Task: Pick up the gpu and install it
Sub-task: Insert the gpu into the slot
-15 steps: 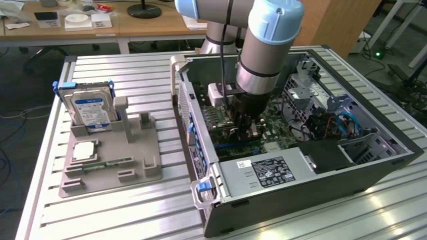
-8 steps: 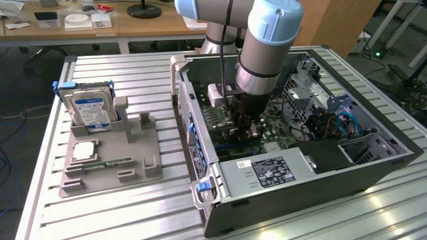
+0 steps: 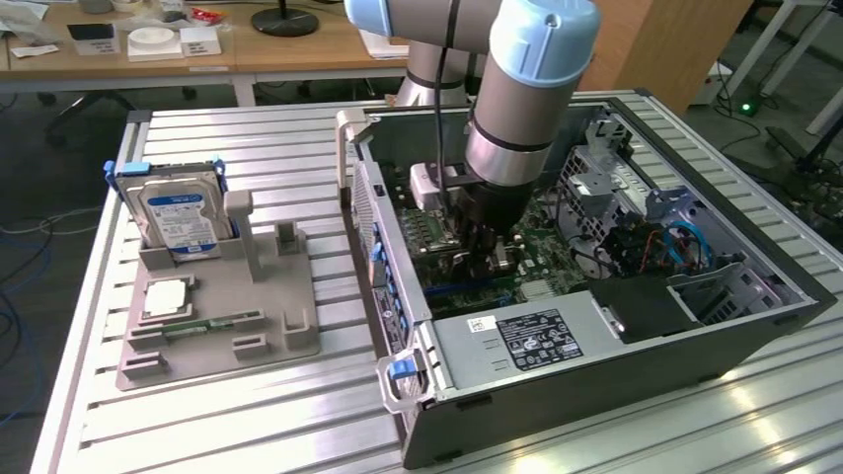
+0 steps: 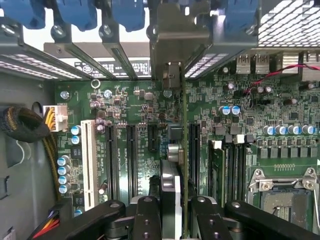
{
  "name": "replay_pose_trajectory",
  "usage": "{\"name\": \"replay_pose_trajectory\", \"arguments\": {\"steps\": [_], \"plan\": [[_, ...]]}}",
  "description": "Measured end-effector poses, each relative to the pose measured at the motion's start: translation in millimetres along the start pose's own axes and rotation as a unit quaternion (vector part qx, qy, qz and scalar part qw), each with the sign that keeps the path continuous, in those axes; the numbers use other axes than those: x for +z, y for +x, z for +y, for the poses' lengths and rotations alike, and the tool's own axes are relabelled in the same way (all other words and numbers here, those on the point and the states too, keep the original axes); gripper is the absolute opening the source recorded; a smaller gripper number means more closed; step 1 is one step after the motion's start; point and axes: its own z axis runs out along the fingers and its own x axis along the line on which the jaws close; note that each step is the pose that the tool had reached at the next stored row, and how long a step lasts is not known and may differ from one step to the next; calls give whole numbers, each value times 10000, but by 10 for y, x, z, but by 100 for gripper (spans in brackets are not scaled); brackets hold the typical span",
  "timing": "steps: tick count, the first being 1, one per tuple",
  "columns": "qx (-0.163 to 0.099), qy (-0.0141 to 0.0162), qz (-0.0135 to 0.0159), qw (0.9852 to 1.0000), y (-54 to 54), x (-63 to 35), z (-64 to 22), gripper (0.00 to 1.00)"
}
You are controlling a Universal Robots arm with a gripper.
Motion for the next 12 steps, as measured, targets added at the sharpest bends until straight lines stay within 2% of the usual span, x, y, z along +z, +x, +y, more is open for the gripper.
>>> {"name": "replay_pose_trajectory", "arguments": {"steps": [12], "plan": [[0,0,0,10000,-5,20,0,28]]}}
